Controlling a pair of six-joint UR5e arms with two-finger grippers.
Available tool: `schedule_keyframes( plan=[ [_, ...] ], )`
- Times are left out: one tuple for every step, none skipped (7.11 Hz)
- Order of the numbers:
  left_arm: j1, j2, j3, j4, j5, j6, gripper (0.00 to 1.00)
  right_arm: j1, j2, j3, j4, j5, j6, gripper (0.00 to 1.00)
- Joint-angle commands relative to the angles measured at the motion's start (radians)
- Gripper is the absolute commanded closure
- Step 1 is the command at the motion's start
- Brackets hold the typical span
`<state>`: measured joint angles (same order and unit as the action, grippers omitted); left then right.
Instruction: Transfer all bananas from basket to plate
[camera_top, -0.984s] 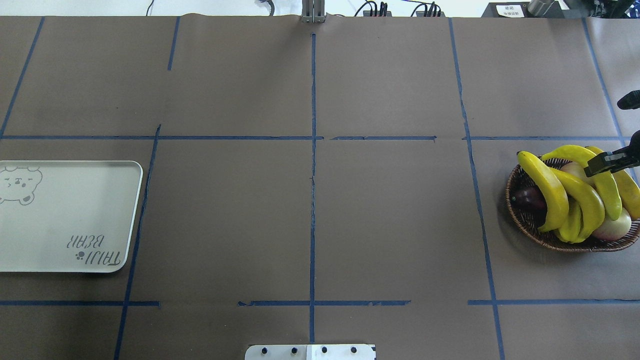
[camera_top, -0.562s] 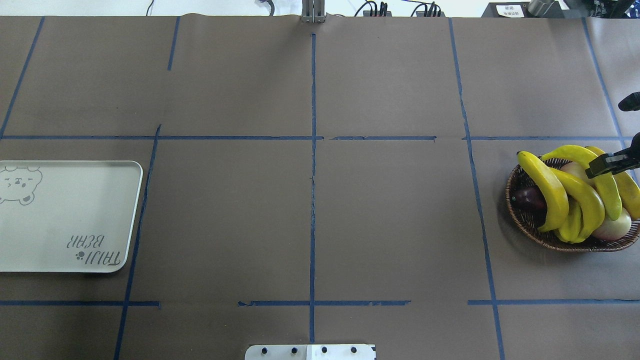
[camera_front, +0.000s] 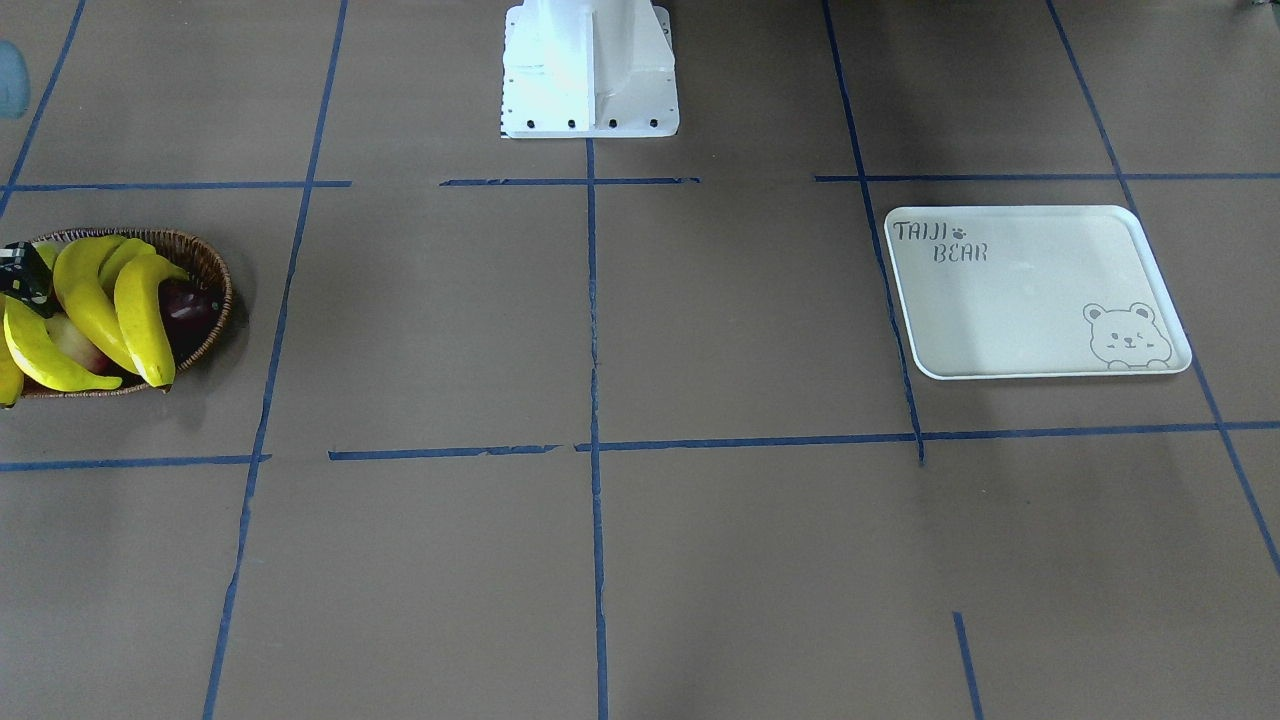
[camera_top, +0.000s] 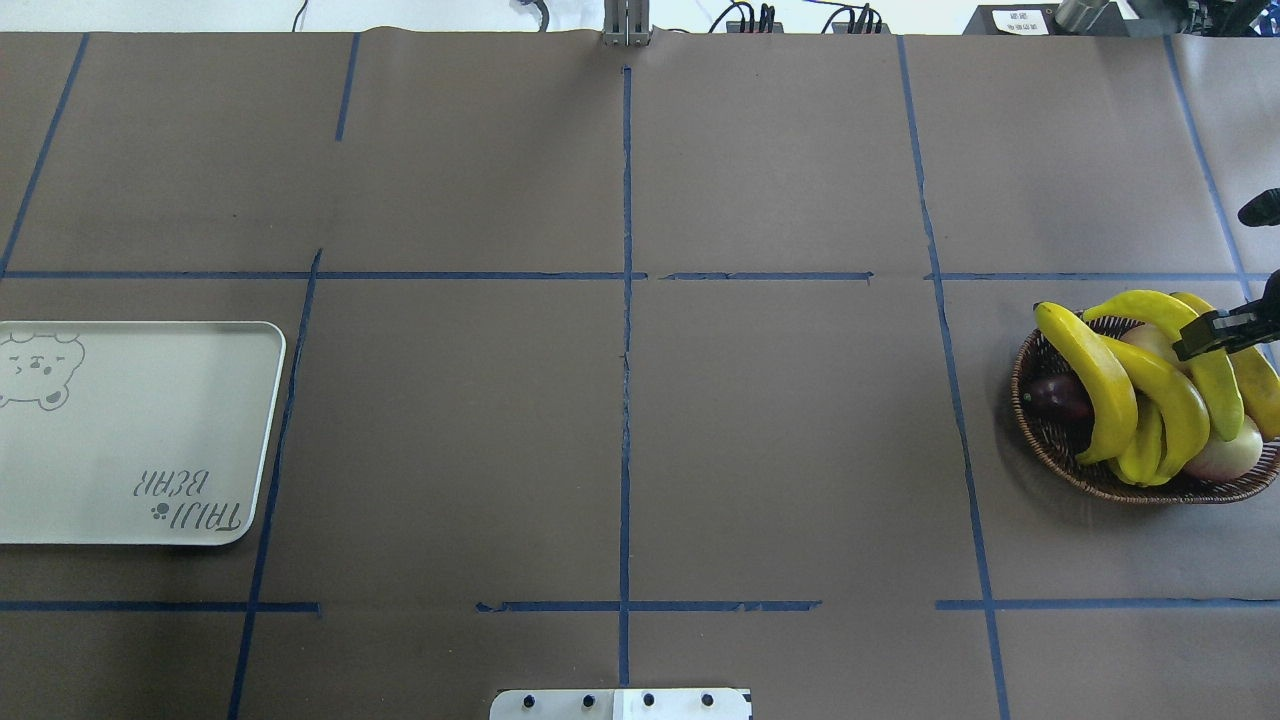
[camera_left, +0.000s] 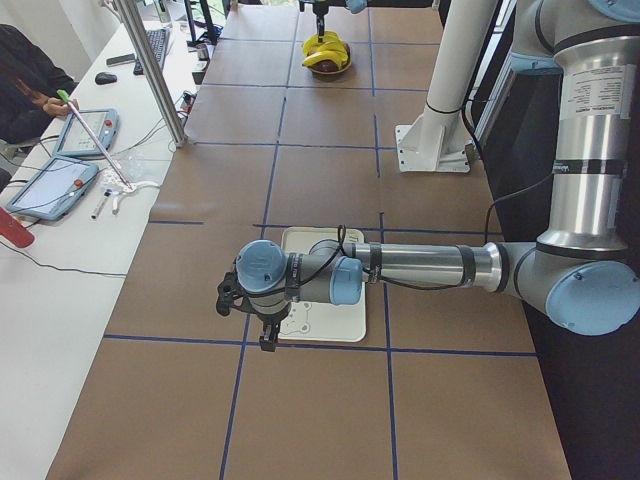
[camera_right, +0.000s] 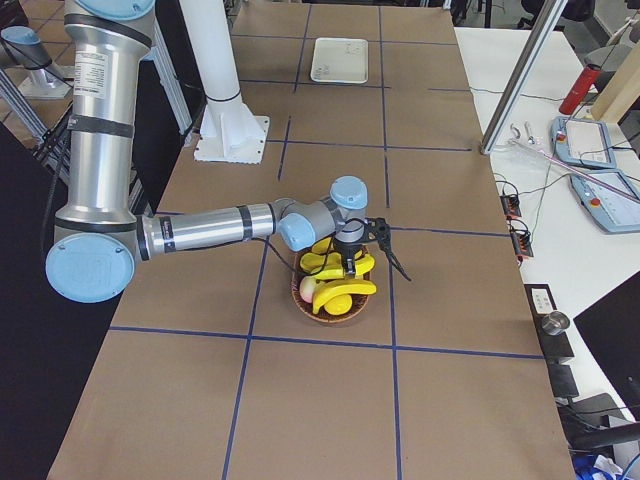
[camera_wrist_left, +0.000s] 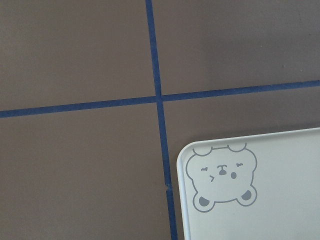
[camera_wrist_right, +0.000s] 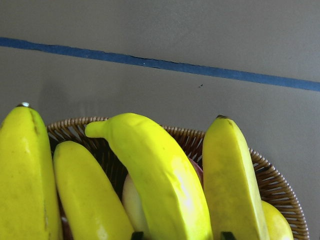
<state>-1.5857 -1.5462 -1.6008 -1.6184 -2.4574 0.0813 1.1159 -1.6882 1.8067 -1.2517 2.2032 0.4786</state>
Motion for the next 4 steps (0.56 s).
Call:
schedule_keyframes(
  plan=[
    [0.000, 0.000, -0.001, 0.000, 0.000, 0.000, 0.00, -0.002, -0.002, -0.001, 0.000, 0.001, 0.000, 0.40],
    [0.000, 0.000, 0.001, 0.000, 0.000, 0.000, 0.00, -0.004, -0.001, -0.003, 0.000, 0.000, 0.000, 0.42],
    [0.001, 0.000, -0.001, 0.000, 0.000, 0.000, 0.00, -0.004, -0.001, -0.001, 0.000, 0.001, 0.000, 0.54],
    [0.000, 0.000, -0.001, 0.000, 0.000, 0.000, 0.00, -0.001, -0.001, 0.000, 0.000, 0.004, 0.000, 0.73]
  ],
)
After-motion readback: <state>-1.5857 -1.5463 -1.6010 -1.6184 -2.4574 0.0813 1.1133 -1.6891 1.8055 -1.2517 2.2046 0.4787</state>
